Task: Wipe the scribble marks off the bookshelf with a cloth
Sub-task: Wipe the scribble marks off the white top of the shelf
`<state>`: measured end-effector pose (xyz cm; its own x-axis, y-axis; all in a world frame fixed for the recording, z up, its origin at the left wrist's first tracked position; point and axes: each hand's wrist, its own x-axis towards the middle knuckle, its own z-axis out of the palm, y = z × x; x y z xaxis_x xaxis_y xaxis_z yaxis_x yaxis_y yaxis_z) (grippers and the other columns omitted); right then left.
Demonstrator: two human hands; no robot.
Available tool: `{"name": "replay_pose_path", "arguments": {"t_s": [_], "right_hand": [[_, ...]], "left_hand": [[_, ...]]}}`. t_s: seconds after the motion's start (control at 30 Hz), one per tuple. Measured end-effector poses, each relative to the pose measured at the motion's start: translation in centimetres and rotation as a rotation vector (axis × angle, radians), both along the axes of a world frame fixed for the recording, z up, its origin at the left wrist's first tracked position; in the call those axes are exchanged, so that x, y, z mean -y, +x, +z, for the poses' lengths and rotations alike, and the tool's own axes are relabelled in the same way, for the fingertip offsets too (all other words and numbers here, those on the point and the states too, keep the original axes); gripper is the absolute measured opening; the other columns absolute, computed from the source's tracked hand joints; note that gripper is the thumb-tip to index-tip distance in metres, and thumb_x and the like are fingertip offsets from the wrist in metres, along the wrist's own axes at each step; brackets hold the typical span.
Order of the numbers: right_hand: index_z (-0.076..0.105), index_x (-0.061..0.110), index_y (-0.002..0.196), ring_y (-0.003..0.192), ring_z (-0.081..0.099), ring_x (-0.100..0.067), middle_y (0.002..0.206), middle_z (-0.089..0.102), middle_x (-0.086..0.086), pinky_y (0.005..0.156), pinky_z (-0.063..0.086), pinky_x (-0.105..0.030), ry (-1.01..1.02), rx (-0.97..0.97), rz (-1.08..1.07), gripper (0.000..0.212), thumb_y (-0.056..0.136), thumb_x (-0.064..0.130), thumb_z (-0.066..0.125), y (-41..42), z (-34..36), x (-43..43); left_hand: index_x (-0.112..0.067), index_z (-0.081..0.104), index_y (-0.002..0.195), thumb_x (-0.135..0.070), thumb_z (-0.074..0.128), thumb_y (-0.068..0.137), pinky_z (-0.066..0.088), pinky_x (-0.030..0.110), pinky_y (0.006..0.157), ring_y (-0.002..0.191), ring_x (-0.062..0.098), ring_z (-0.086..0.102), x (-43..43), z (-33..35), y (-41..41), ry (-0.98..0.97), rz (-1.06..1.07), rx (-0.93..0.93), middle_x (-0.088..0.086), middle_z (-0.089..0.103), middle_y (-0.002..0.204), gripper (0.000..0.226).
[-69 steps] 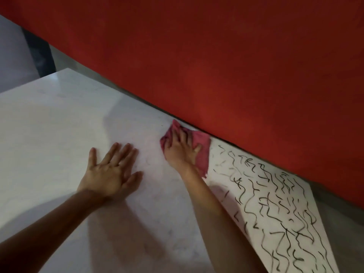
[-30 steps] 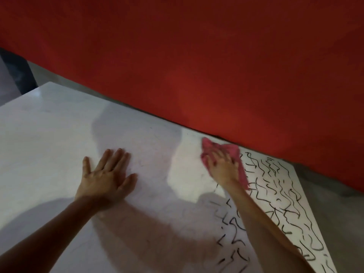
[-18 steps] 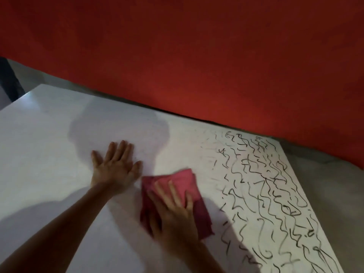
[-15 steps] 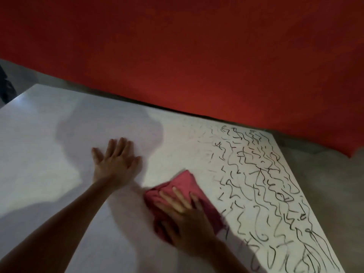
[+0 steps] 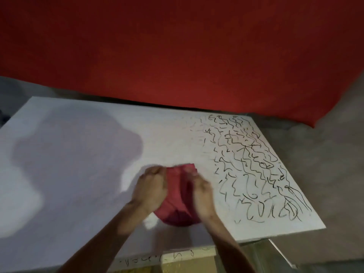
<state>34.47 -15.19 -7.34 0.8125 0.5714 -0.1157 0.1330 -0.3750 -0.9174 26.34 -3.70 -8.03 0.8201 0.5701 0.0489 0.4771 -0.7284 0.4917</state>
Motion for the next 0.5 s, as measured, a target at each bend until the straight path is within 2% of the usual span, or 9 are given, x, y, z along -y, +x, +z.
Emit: {"name": "replay_pose_path", "arguments": {"t_s": [0.07, 0.1, 0.13, 0.2, 0.3, 0.33, 0.4, 0.5], "right_hand": [[0.065, 0.008, 0.117, 0.109, 0.054, -0.010, 0.122, 0.064, -0.007, 0.095, 0.039, -0.020, 0.045, 0.109, -0.256, 0.043, 0.098, 0.031, 0.034, 1.8, 0.9, 2.3], [0.064, 0.008, 0.120, 0.109, 0.051, -0.008, 0.125, 0.062, -0.007, 0.094, 0.036, -0.019, 0.014, 0.172, -0.293, 0.041, 0.099, 0.028, 0.034, 2.2, 0.6, 3.2], [0.062, 0.008, 0.123, 0.110, 0.048, -0.008, 0.127, 0.060, -0.007, 0.095, 0.034, -0.020, -0.023, 0.214, -0.279, 0.040, 0.099, 0.027, 0.035, 2.1, 0.1, 3.7], [0.058, 0.009, 0.127, 0.117, 0.048, -0.014, 0.130, 0.057, -0.007, 0.100, 0.034, -0.026, -0.087, 0.287, -0.220, 0.051, 0.095, 0.036, 0.031, 1.6, -1.9, 4.5], [0.059, 0.003, 0.125, 0.125, 0.048, -0.031, 0.131, 0.057, -0.014, 0.107, 0.036, -0.042, -0.230, 0.537, -0.123, 0.063, 0.093, 0.042, 0.023, 1.3, -4.5, 5.0], [0.061, 0.001, 0.123, 0.125, 0.049, -0.033, 0.130, 0.058, -0.016, 0.107, 0.036, -0.043, -0.259, 0.579, -0.115, 0.064, 0.093, 0.041, 0.021, 1.6, -4.8, 4.9], [0.063, 0.001, 0.119, 0.122, 0.051, -0.034, 0.128, 0.058, -0.017, 0.103, 0.037, -0.042, -0.296, 0.641, -0.106, 0.062, 0.092, 0.039, 0.022, 1.7, -4.8, 4.9], [0.063, 0.002, 0.119, 0.125, 0.048, -0.031, 0.130, 0.056, -0.015, 0.102, 0.032, -0.039, -0.355, 0.684, -0.099, 0.064, 0.091, 0.039, 0.019, 1.5, -4.9, 4.7]], "left_hand": [[0.000, 0.025, 0.148, -0.027, 0.024, 0.101, 0.005, 0.042, 0.119, 0.145, 0.037, 0.009, 3.0, 0.3, 1.5, 0.083, -0.013, -0.333, 0.023, 0.015, 0.156, 0.055], [0.006, 0.013, 0.149, -0.027, 0.020, 0.103, -0.004, 0.047, 0.117, 0.145, 0.043, -0.002, 4.4, 0.2, 2.3, 0.115, -0.012, -0.450, 0.028, 0.005, 0.156, 0.057], [0.012, 0.005, 0.146, -0.027, 0.016, 0.104, -0.009, 0.051, 0.115, 0.142, 0.047, -0.009, 5.5, -0.1, 3.1, 0.135, -0.007, -0.491, 0.033, -0.001, 0.154, 0.058], [0.016, -0.003, 0.144, -0.031, 0.006, 0.101, -0.012, 0.054, 0.113, 0.141, 0.049, -0.015, 6.3, -0.7, 4.4, 0.136, 0.000, -0.468, 0.036, -0.006, 0.152, 0.063], [0.002, 0.000, 0.150, -0.049, -0.021, 0.074, -0.011, 0.056, 0.113, 0.144, 0.042, -0.013, 4.0, -1.8, 4.9, 0.135, -0.044, -0.337, 0.028, -0.005, 0.156, 0.095], [-0.004, 0.003, 0.152, -0.056, -0.021, 0.071, -0.010, 0.057, 0.113, 0.145, 0.040, -0.011, 2.4, -1.6, 4.7, 0.138, -0.059, -0.320, 0.023, -0.004, 0.158, 0.099], [-0.016, 0.006, 0.154, -0.070, -0.005, 0.083, -0.005, 0.059, 0.113, 0.146, 0.037, -0.009, -1.9, -1.9, 3.9, 0.158, -0.030, -0.306, 0.012, 0.000, 0.161, 0.090], [-0.022, 0.011, 0.153, -0.066, 0.024, 0.093, 0.004, 0.060, 0.114, 0.146, 0.035, -0.002, -9.9, -2.5, 0.5, 0.177, 0.161, -0.312, 0.006, 0.005, 0.161, 0.075]]}}
